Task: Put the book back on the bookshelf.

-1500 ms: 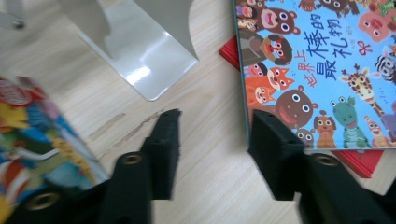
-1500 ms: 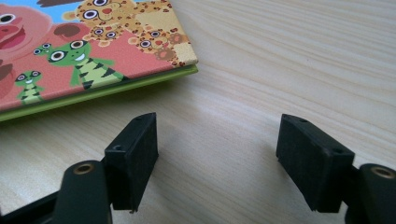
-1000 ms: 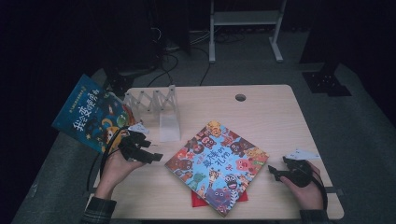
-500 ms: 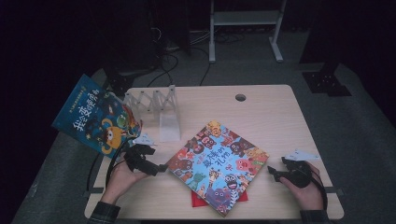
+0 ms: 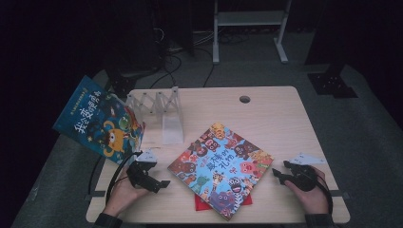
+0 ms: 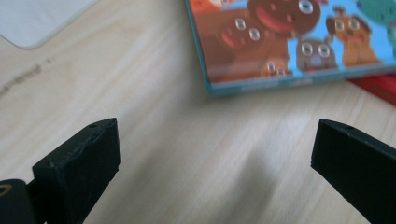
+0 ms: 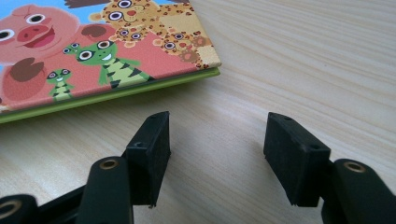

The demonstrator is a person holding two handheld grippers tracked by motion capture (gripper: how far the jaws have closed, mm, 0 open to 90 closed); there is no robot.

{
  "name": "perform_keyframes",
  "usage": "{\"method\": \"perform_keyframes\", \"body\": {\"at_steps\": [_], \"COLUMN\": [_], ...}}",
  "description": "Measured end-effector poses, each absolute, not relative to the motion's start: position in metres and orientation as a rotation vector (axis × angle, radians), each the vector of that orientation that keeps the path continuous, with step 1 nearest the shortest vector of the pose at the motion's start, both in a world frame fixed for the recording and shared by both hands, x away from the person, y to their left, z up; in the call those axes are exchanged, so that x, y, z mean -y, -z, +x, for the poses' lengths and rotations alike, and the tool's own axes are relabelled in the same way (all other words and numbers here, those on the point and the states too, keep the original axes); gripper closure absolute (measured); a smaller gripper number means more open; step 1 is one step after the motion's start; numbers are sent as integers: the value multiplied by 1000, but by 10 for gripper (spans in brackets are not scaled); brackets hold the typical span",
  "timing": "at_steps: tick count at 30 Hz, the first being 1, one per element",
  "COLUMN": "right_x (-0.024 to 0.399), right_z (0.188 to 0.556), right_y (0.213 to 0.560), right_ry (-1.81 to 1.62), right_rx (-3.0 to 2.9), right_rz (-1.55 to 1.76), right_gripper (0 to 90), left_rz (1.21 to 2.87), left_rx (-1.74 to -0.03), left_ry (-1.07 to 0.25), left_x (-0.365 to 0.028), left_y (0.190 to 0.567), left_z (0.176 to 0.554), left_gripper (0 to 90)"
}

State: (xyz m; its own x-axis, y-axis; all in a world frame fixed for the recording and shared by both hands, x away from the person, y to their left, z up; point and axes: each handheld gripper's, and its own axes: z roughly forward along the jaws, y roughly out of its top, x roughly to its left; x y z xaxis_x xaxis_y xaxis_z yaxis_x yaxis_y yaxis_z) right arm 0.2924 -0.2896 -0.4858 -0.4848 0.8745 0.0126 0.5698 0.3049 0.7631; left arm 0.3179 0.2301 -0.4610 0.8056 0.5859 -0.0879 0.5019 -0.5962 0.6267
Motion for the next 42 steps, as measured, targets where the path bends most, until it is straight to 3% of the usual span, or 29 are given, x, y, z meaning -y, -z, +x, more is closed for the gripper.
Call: {"method": "perform_keyframes", "body": {"at_steps": [1, 12, 21, 42], "right_x": [290, 288, 280, 263], "right_z": [291, 291, 301, 316], "right_y": [485, 475, 471, 466], "right_ry": [-1030, -1099, -1098, -1104], "right_rx": [-2168, -2186, -2218, -2233], "right_rz": [1287, 1278, 1261, 1236], "right_gripper": [555, 884, 895, 895], "left_rz": [2352, 2344, 2270, 2275], "left_rx": [-790, -717, -699, -684], "left_ry": [-174, -293, -314, -309], "left_x": [-230, -235, -236, -236], "left_y": [464, 478, 484, 484], "left_z": [317, 315, 315, 315], "left_gripper": [8, 0, 0, 0]}}
